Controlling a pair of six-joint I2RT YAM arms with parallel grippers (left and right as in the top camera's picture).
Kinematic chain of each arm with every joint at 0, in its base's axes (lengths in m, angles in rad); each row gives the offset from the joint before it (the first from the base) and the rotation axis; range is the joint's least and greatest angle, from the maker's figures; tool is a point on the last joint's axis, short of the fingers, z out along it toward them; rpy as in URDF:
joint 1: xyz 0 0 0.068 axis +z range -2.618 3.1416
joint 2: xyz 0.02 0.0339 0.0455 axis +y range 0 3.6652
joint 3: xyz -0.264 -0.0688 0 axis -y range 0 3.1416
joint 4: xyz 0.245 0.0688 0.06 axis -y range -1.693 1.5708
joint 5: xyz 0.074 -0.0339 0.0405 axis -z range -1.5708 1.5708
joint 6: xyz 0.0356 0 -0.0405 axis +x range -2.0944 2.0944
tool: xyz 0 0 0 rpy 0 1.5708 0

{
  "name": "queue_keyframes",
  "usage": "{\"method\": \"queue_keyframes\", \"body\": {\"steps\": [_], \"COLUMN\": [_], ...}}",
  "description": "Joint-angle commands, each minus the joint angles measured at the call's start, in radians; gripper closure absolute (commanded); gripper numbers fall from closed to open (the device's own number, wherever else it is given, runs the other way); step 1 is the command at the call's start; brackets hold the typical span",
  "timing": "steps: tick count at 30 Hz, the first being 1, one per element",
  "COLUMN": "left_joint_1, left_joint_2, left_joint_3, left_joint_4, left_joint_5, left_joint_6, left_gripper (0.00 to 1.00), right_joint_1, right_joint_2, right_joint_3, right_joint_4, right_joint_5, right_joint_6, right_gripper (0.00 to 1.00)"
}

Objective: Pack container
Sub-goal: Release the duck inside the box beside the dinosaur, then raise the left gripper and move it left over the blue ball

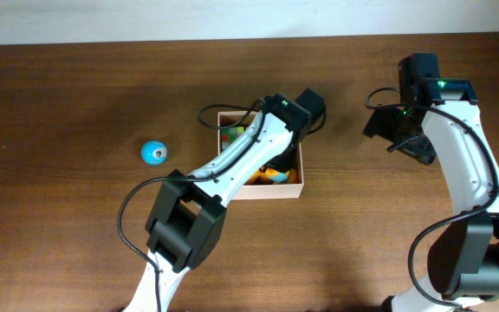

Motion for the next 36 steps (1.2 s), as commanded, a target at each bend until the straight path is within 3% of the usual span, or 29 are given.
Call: {"method": "queue_keyframes", "body": {"steps": [1, 25, 36], "left_joint_1": [0.012, 0.069, 0.157], "left_joint_2": [0.023, 0.022, -0.007], "left_joint_3": [0.042, 0.211, 0.265], "left_joint_4": [-0.013, -0.059, -0.156], "left_joint_5": [-0.007, -0.014, -0.013], "left_joint_6": [0.013, 0.039, 0.005], "left_gripper": [0.44, 0.44, 0.44], "right_joint_1": [-0.005, -0.005, -0.005], "right_joint_2": [-0.008, -0.008, -0.008], "right_joint_3": [0.000, 0.000, 0.000], "right_joint_4": [0.001, 0.001, 0.001], "right_joint_5": [0.002, 0.002, 0.002], "right_joint_6": [0.001, 0.000, 0.001], "right_gripper": [0.01, 0.01, 0.01]}}
